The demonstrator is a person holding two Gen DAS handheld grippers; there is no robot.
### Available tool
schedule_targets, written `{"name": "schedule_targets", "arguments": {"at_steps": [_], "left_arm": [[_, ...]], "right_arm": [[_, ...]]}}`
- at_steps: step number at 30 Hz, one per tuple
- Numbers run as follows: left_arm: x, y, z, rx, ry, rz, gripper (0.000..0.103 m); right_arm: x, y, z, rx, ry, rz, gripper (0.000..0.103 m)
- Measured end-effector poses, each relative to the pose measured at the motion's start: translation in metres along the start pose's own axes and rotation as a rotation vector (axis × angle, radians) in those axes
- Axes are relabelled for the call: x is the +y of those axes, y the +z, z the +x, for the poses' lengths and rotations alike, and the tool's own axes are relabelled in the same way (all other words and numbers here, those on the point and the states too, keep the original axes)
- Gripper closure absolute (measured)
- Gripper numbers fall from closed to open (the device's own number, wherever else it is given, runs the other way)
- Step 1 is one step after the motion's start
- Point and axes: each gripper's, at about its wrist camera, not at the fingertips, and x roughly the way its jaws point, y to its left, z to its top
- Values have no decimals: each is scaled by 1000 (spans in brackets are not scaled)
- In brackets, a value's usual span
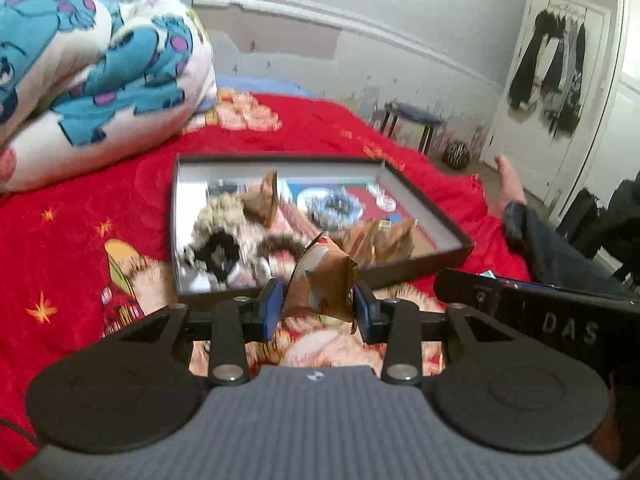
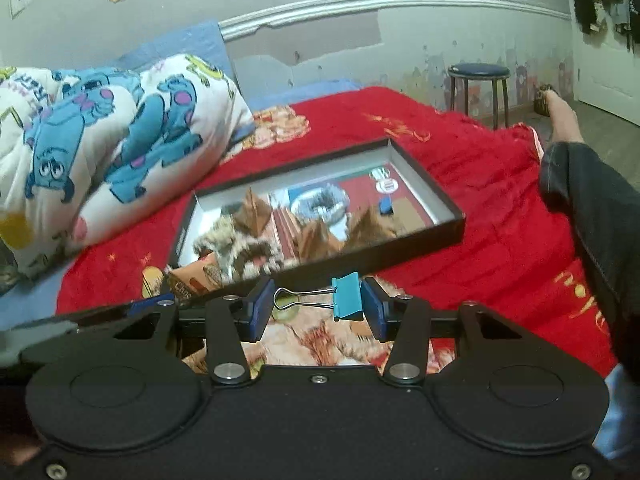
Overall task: Organize objects
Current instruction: 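Lift both held items and carry them toward the black box, then lower the paper packet and binder clip into the box and open both grippers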
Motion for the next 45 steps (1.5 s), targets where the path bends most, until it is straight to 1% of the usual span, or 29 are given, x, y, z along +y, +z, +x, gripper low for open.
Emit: {"name": "schedule_targets", "arguments": {"at_steps": [3,7,14,16,18,19,20,21,23,24,25,27,30,32,33,36,39,40,43,45], "left_arm": [[4,12,-9,-46,14,-4,61],[6,28,-19,-118,16,-13,61],[2,58,-21,-177,-7,-2,61],[1,69,-14,-184,-2,7,61],[0,83,-5,-189,14,13,61],[0,89,-1,-179,18,10,60],[0,98,6,-153,31,6,60],[0,104,12,-137,52,3,60],[1,116,28,-115,104,8,60],[3,120,36,-103,116,14,60],[6,123,45,-96,123,15,60],[14,126,62,-73,115,8,60],[31,123,89,-55,116,-15,60],[44,121,107,-36,139,-20,60],[52,119,116,-22,145,-31,60],[72,110,137,14,123,-57,59],[83,102,158,70,126,-71,59],[85,100,162,77,126,-81,59],[87,93,169,99,95,-103,58],[86,88,173,112,122,-104,57]], "right_arm": [[3,14,-3,-14,-1,20,57],[6,36,-9,-65,12,35,57],[1,70,-11,-125,2,77,57],[-4,79,-10,-139,-16,79,57],[-11,89,-4,-135,-33,84,57],[-14,96,2,-118,-57,81,57],[-16,101,7,-104,-78,78,57],[-18,107,14,-92,-96,78,57],[-22,120,30,-64,-105,80,57],[-22,126,39,-54,-113,74,57],[-21,132,49,-47,-119,67,57],[-18,142,72,-13,-102,59,57],[-20,151,112,46,-47,84,57],[-20,153,142,79,-22,97,57],[-18,155,157,98,-18,90,57],[-9,155,201,149,-25,38,57],[-3,150,241,216,-31,16,57],[-2,148,252,238,-29,17,57],[3,139,266,257,-49,-11,57],[5,135,274,268,-49,-20,57]]}}
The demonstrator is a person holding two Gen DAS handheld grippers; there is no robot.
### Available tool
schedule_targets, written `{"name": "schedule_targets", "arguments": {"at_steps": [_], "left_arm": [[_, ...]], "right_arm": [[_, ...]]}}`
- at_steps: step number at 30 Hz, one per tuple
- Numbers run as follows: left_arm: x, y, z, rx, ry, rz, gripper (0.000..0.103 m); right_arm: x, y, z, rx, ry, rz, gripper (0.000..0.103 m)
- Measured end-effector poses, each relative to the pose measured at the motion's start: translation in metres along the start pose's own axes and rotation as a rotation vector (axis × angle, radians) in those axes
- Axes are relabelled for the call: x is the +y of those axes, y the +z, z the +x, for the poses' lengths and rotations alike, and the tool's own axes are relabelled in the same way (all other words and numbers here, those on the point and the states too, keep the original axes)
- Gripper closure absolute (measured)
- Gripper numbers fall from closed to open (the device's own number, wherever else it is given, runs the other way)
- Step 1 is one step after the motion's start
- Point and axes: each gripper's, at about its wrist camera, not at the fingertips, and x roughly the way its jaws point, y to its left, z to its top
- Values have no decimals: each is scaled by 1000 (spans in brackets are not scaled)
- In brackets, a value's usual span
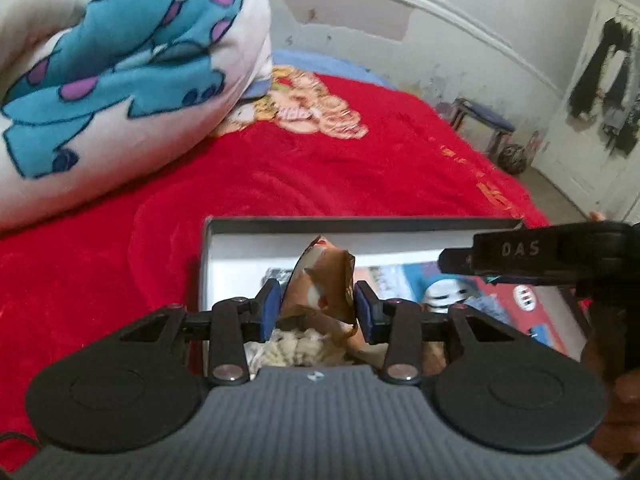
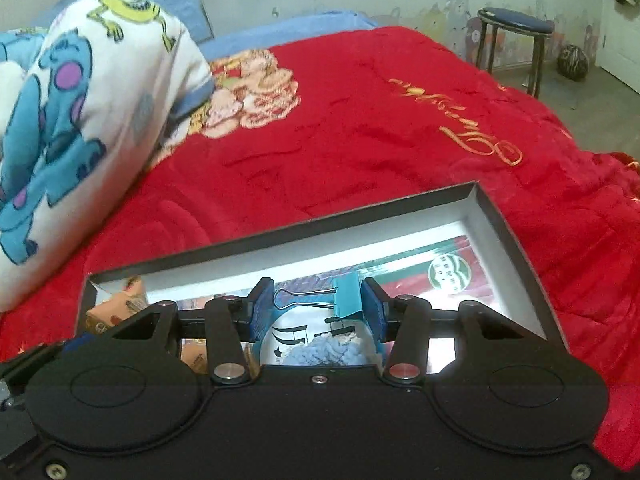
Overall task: Organize objects
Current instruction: 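Lower the paper packet and binder clip into the box and open both grippers, then withdraw both grippers from the box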
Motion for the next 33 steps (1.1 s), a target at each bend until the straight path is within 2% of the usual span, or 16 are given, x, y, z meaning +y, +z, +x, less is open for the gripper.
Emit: {"name": "schedule_targets", "arguments": {"at_steps": [3,4,10,11,12,13,14,16,18,23,25,27,30,33], "left_arm": [[-2,-2,2,14,24,1,53],[-3,-2,2,17,31,1,44],[-12,-2,0,19,88,26,43],[-13,-1,-1,19,87,32,40],[-15,-1,-3,19,83,36,34],[-16,0,-4,13,80,39,30],[-17,0,-7,-3,81,43,28],[-20,1,-14,-41,92,53,17],[-22,4,-23,-73,94,64,14],[-21,13,-55,-179,111,61,8],[-24,18,-70,-217,107,64,0],[-30,20,-87,-267,121,77,0],[-44,13,-109,-339,217,98,0],[-53,-11,-127,-313,256,127,0]], "right_arm": [[0,-2,4,6,-6,-5,57],[0,-3,7,10,-5,-5,56],[9,-3,14,14,-6,-69,50],[10,-2,14,14,0,-78,48],[12,-2,14,12,6,-80,39],[13,-2,14,13,10,-78,27],[13,-2,14,14,11,-75,23],[13,-2,10,6,21,-68,22],[12,-1,4,0,27,-61,20],[9,5,-34,-72,-39,-72,6],[6,4,-61,-123,-64,-77,0],[4,0,-88,-173,-86,-86,0],[-1,-16,-128,-224,-142,-93,0],[-9,-44,-161,-224,-200,-53,0]]}}
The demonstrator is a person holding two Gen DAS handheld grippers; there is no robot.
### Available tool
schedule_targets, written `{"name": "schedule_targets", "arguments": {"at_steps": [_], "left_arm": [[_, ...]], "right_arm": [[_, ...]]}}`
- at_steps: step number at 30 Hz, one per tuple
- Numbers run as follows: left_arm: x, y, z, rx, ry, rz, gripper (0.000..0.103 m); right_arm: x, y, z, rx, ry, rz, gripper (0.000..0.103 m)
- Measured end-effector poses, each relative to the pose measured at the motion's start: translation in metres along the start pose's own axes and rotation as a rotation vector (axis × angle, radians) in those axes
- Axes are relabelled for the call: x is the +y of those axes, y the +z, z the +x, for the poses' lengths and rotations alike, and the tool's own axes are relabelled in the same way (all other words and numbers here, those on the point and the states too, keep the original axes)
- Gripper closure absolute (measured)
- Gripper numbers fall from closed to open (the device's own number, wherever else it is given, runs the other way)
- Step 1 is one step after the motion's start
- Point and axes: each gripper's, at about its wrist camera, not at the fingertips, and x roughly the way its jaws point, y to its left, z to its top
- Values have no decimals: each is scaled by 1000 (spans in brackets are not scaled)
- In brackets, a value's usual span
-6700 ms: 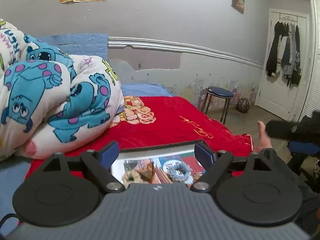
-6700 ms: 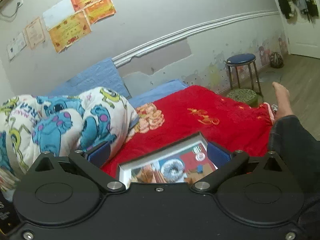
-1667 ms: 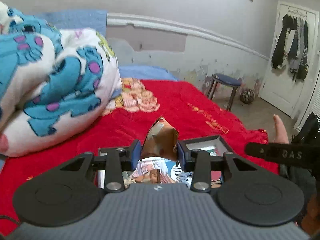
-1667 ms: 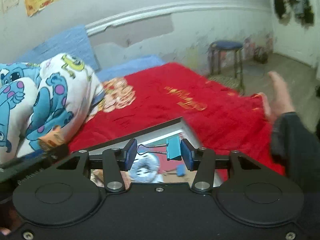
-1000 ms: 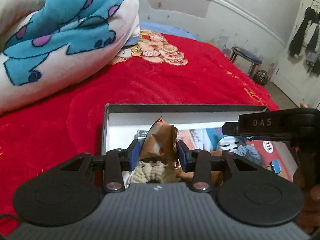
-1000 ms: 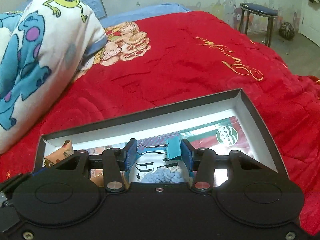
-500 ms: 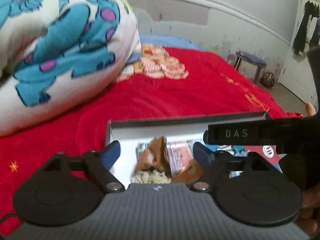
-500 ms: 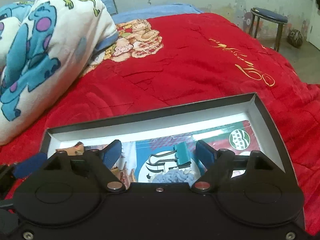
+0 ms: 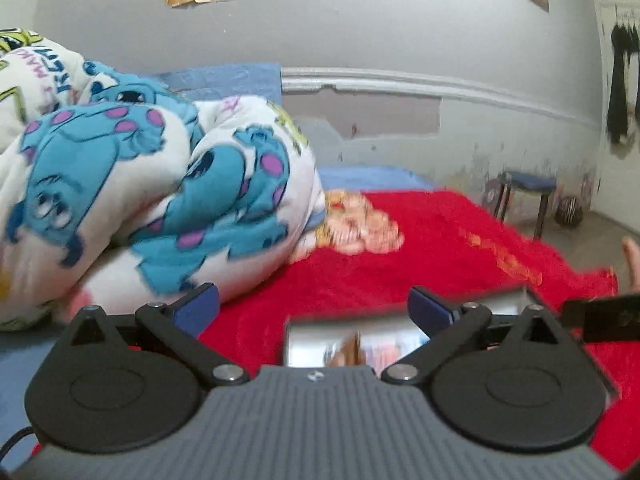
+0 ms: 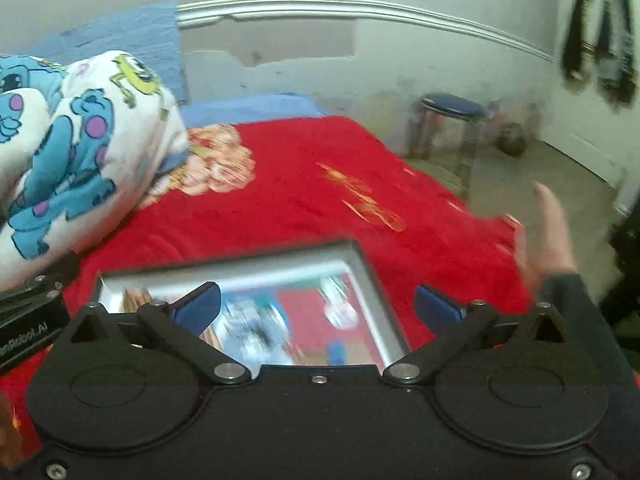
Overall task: Organize objects
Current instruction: 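Withdraw both grippers from the box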
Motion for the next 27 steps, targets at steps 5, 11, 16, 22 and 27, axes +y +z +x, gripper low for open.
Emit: {"name": "schedule_targets", "arguments": {"at_steps": [5,11,16,22,27], "left_arm": [[9,-64,-47,67,-96,23,0],[9,-111,-57,223,-11,-43,0],[1,-122,-43,176,90,10,0],[3,-132,-27,274,83,-6,0],[12,-138,-27,303,95,-73,0]], "right_arm": [[-19,-70,-33,-8,9,80,0],[-16,-148,-21,54,89,-23,0],[-12,-176,0,101,116,-46,0],[-5,-196,-2,-19,68,-59,0],[2,-201,-4,-38,30,-96,0]]}}
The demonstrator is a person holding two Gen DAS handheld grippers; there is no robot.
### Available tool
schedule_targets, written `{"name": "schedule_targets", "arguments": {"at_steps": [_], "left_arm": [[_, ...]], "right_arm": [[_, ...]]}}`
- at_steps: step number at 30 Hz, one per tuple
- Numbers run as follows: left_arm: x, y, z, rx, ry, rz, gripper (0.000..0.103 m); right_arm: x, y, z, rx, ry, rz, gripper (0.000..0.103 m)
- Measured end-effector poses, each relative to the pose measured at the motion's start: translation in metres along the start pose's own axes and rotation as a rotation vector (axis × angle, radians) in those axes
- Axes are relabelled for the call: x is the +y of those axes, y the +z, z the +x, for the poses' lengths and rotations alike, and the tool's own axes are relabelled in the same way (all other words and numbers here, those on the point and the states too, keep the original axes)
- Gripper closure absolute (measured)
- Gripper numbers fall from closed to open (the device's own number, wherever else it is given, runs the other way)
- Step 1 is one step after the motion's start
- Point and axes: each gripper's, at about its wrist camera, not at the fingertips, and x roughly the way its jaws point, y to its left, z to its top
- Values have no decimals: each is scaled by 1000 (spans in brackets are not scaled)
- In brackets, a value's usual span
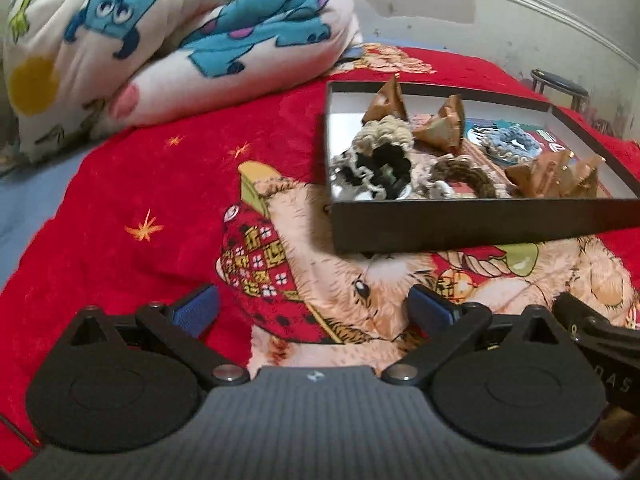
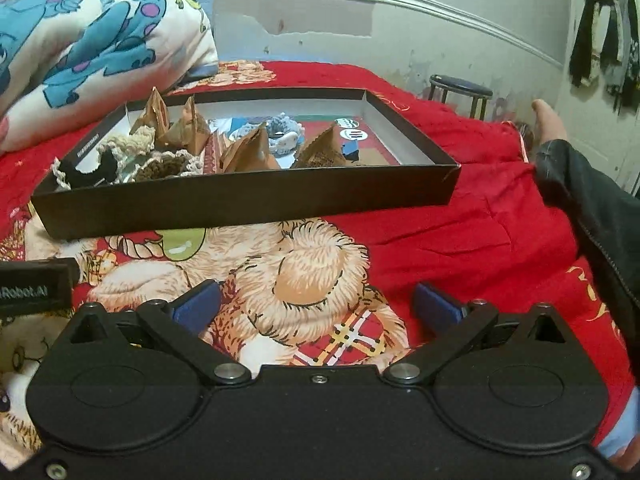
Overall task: Organize objects
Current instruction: 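Withdraw both grippers from the box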
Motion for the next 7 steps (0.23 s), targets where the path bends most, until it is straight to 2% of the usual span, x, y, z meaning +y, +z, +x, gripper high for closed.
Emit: {"name": "schedule_targets", "arguments": {"at_steps": [3,7], "left_arm": [[3,-2,0,8,-9,-25,0],[0,-6,-1,2,-12,-6,0]], "right_arm": [[-4,-2,-1,-5,16,18,0],[-4,-1,0,-4,16,17,0]]}}
